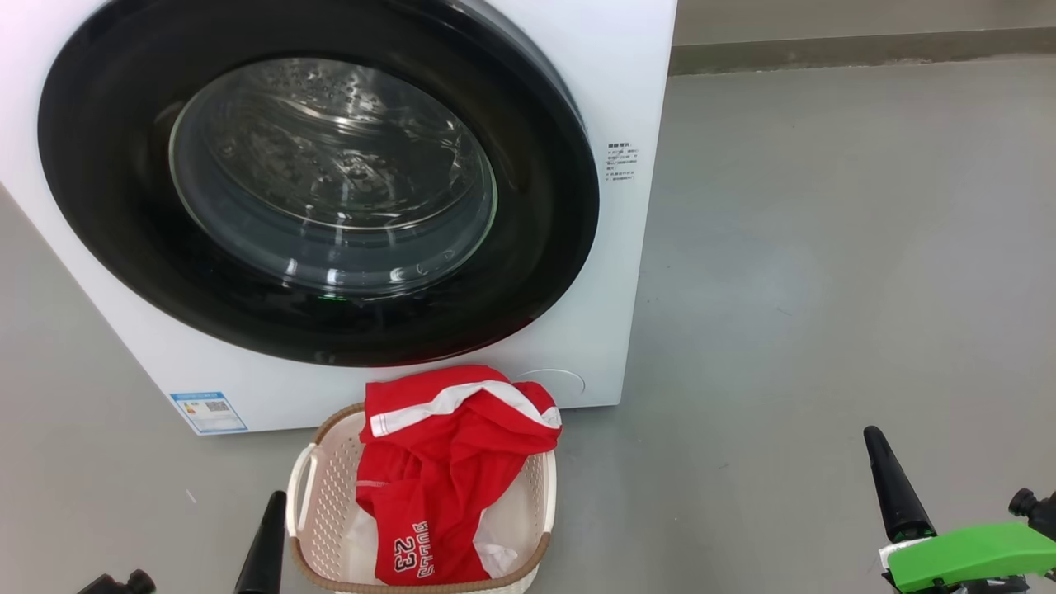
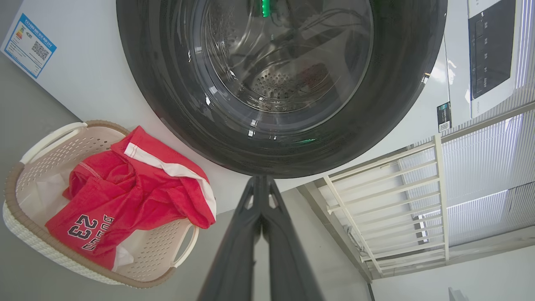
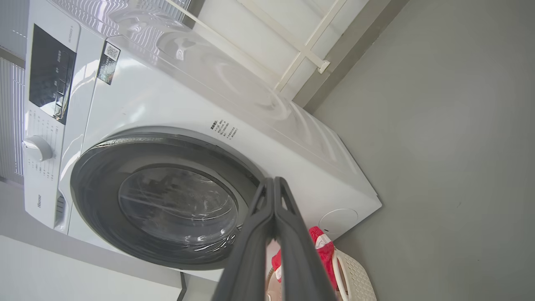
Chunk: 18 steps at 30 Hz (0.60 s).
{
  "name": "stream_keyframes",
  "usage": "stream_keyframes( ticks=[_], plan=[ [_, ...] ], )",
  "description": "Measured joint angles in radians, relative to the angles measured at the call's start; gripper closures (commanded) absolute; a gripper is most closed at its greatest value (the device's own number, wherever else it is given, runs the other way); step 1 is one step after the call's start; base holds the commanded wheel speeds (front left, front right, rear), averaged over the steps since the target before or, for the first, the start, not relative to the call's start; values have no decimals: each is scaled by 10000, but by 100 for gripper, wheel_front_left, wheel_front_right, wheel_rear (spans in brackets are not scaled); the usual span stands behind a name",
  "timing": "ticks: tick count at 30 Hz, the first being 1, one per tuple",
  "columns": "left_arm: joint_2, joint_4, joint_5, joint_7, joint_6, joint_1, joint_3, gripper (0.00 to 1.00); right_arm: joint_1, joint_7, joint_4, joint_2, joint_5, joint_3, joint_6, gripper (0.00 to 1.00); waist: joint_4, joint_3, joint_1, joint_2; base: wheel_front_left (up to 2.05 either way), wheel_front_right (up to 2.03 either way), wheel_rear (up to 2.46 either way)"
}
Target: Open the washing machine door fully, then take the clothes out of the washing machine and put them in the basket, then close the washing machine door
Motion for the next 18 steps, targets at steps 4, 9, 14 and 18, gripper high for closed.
stream_keyframes(
  ticks=[4,9,14,18],
  plan=[
    [0,58,-395,121,-12,-46,63,100,-164,138,54,-8,504,-33,0,100,-3,17,1,-1,0,0,0],
    [-2,115,-934,222,-94,-230,117,100,-238,247,134,-25,1076,-58,0,100,-6,38,0,0,0,0,0],
    [-2,192,-1496,391,-104,-242,171,100,-353,418,203,-33,1630,-84,0,100,-11,59,0,0,0,0,0],
    [-2,259,-1969,481,-190,-319,215,100,-364,533,261,-35,1954,-102,0,100,-13,76,0,0,0,0,0]
  ],
)
